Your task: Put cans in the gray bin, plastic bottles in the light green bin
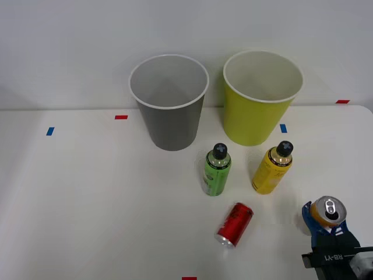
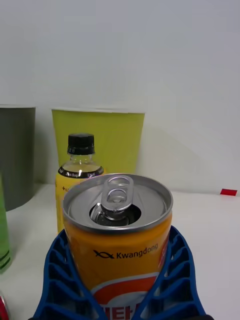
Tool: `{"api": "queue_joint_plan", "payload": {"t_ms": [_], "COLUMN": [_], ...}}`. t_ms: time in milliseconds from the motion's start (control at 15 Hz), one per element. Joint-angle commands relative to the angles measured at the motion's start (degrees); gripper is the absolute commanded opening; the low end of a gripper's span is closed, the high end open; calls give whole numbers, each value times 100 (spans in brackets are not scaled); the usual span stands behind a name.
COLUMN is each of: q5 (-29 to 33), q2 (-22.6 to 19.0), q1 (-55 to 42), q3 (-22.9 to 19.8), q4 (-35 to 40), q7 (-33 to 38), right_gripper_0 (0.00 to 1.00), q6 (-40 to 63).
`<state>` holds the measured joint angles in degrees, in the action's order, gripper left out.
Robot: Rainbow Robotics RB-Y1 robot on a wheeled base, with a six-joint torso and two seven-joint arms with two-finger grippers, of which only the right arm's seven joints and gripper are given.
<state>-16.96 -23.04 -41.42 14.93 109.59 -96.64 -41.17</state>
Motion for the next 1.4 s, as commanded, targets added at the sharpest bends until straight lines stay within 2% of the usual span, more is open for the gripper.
{"api": "queue_joint_plan", "payload": {"t_ms": [67,333,467,667,1133,1400], "q5": [-44,-185,-580,-861,-870,-879], "q2": [-175,80,159,230,775,1293], "q1": [-209,-323,-455,-437,1347,2595], "q3": [1,-34,-17,71,185,133], "q4": [546,1864,2453,3139,3280,3200], "q7": [760,1112,1174,1191,1182,1217], "right_gripper_0": [0,0,0,0,0,0], "q6": [48,1067,1401,1929,3476,4987]}}
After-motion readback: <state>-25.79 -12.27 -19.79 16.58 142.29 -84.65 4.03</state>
